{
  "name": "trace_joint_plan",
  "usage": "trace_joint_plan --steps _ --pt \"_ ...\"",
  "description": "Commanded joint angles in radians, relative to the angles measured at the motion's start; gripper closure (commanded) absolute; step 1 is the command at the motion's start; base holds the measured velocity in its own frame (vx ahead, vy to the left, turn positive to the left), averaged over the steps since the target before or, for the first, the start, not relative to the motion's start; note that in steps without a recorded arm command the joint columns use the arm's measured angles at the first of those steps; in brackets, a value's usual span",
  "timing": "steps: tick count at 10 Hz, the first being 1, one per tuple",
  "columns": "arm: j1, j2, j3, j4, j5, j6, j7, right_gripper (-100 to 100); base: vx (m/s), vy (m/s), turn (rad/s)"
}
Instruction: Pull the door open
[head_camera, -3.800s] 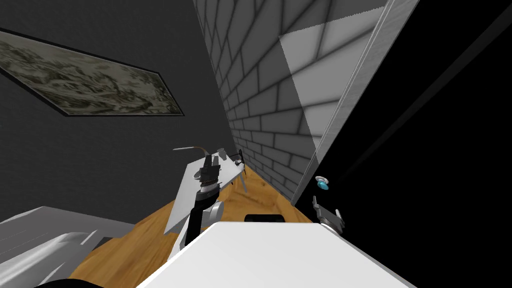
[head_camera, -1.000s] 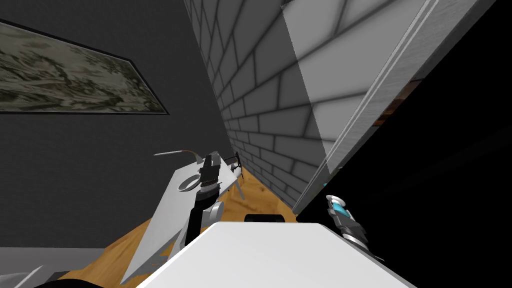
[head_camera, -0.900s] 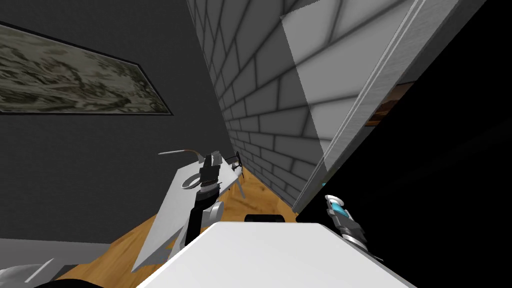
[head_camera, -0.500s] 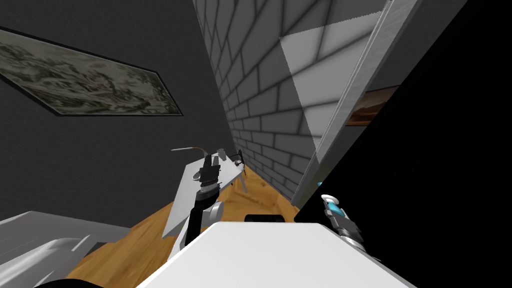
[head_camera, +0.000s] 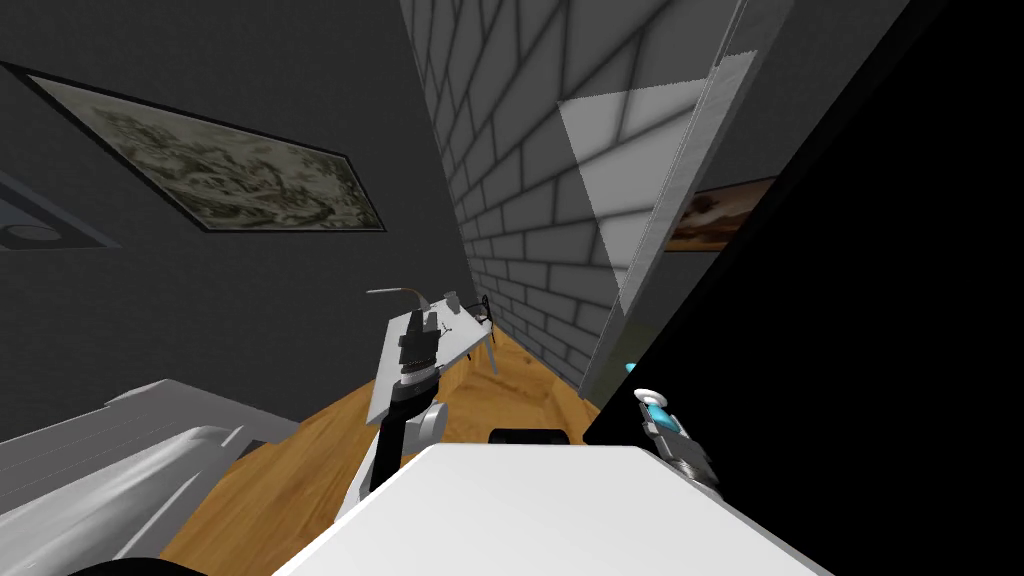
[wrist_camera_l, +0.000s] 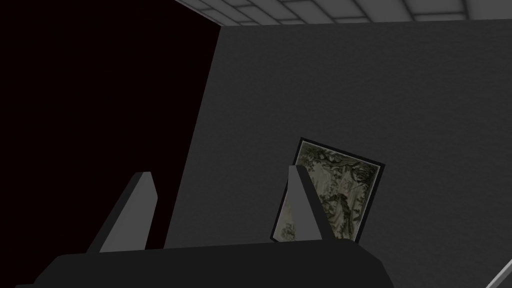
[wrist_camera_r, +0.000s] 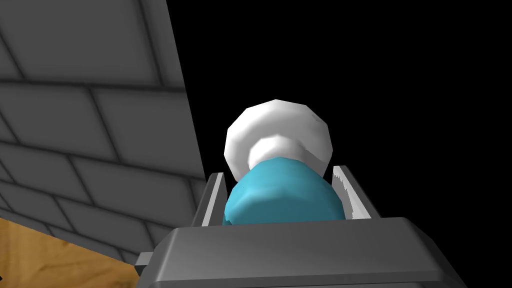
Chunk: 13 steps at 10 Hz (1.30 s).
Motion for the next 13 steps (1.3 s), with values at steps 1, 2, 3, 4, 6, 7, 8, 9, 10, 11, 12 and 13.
trace_joint_plan --steps 1,2,3,4,6,7,8,9,10,11,12,13 --pt "0.012 -0.012 0.021 -0.012 0.014 -0.011 -0.007 100 -0.238 0.011 0.054" --pt "0.017 -0.018 0.039 -0.017 0.027 -0.021 -0.013 100 -0.26 0.023 0.055" --pt "0.02 -0.023 0.053 -0.021 0.037 -0.029 -0.018 100 -0.262 0.024 0.052" --pt "0.011 -0.02 0.044 -0.008 0.031 -0.025 -0.02 100 -0.114 0.014 0.008" --pt "0.019 -0.03 0.081 -0.013 0.057 -0.045 -0.029 100 -0.182 -0.014 0.057" --pt "0.022 -0.034 0.093 -0.016 0.066 -0.053 -0.032 100 -0.243 -0.016 0.055" --pt "0.024 -0.039 0.107 -0.018 0.076 -0.061 -0.036 100 -0.202 -0.023 0.044" --pt "0.027 -0.044 0.121 -0.02 0.086 -0.07 -0.039 100 -0.219 -0.059 0.05" --pt "0.03 -0.051 0.141 -0.024 0.1 -0.082 -0.044 100 -0.255 -0.064 0.076" --pt "0.032 -0.055 0.152 -0.026 0.109 -0.089 -0.047 100 -0.217 -0.035 0.05" --pt "0.035 -0.06 0.166 -0.028 0.119 -0.098 -0.051 100 -0.219 -0.021 0.041" --pt "0.028 -0.055 0.159 -0.017 0.114 -0.093 -0.052 100 -0.105 -0.005 0.011"
